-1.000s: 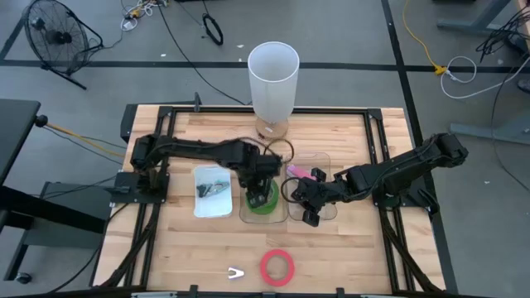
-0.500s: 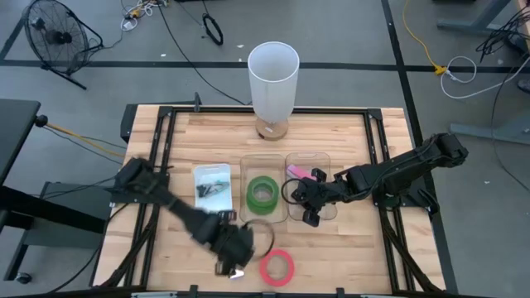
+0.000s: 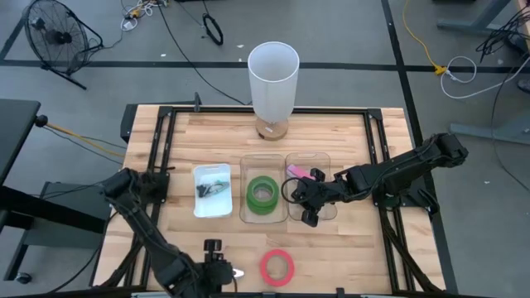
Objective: Pick and place Stapler, Stapler remover, tape
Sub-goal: Put the purple staple remover into the white bin
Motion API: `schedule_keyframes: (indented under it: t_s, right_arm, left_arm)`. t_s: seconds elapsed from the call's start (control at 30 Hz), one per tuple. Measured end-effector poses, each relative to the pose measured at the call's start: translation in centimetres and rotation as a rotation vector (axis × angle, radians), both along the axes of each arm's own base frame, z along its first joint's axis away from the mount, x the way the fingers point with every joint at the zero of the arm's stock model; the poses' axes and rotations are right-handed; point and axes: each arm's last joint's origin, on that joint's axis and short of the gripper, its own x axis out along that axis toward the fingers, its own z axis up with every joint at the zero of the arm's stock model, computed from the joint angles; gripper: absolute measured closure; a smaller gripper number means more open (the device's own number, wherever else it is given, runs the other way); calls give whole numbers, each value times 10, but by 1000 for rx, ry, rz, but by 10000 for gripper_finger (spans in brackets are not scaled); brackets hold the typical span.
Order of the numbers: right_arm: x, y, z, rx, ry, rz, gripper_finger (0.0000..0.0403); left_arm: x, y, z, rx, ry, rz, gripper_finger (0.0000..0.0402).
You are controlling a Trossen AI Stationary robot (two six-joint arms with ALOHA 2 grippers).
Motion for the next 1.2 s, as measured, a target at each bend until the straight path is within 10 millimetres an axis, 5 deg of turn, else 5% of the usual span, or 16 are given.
schedule_keyframes:
  t_s: [0.43, 0.73, 1.2]
  right_arm:
    - [1, 0, 0, -4, -8, -5, 355]
    - [1, -1, 1, -19, -23, -19, 355]
    - [2, 0, 2, -18, -30, -20, 355]
  left_arm:
    - [-9, 7, -68, -2, 7, 11, 223]
    - [-12, 12, -94, -46, -27, 29, 223]
    - [-8, 17, -106, -75, -11, 38, 223]
